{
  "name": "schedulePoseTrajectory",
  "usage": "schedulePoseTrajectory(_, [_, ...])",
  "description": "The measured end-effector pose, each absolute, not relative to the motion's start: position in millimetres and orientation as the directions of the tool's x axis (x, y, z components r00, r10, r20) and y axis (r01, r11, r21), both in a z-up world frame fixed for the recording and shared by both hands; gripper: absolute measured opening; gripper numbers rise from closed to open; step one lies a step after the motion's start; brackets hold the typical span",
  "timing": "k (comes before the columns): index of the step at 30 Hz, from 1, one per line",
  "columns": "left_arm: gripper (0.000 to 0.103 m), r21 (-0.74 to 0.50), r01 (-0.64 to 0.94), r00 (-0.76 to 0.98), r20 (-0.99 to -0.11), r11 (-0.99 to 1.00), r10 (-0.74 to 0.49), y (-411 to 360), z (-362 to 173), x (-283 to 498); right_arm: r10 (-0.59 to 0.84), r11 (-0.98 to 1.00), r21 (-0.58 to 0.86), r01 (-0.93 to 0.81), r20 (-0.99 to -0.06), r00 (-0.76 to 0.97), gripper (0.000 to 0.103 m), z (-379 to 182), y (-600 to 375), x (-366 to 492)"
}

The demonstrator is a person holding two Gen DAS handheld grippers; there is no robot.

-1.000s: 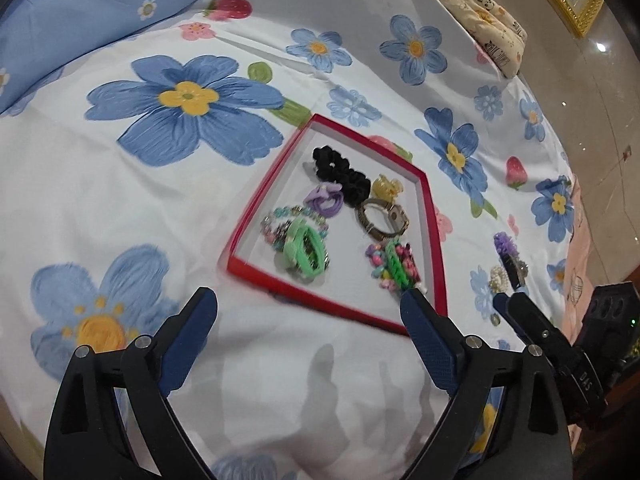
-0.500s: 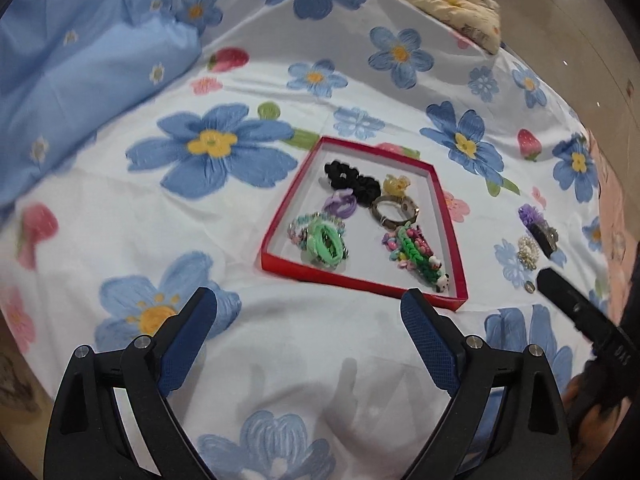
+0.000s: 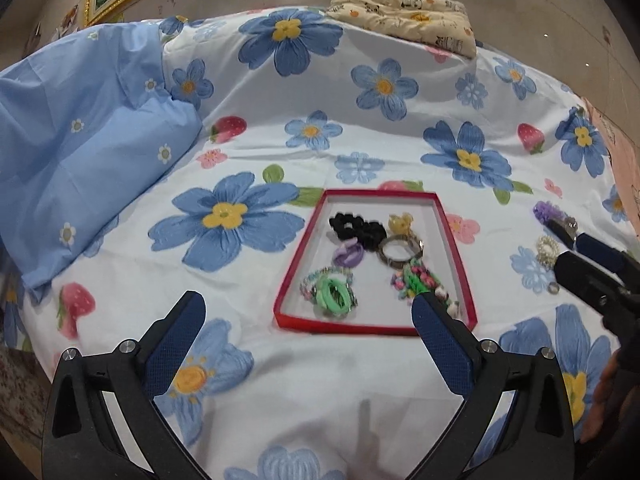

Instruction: Organize jewelry

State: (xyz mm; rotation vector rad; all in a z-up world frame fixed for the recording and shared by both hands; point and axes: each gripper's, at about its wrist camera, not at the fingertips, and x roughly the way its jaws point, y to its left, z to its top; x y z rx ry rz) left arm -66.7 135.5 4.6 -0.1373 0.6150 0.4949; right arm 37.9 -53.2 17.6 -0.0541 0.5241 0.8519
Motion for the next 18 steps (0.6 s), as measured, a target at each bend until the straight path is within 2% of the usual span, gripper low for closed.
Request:
schedulePoseTrajectory(4, [0.103,0.038,-0.488,0.691,-0.594,0.872,0.412,129.9,-8.3,-71.4,0.677,0.684,0.165,-0.711,-0.505,0.535,0.103,-7.1,-50.9,37.9])
schedulePoseTrajectory(18, [0.103,0.027,-0.496,0.671,-0.622,0.868,0.403,122.2,-31.3,-77.8,0.648,0.712,0.17,-0.681,-0.534,0.544,0.103,-40.7,-56.4,31.1])
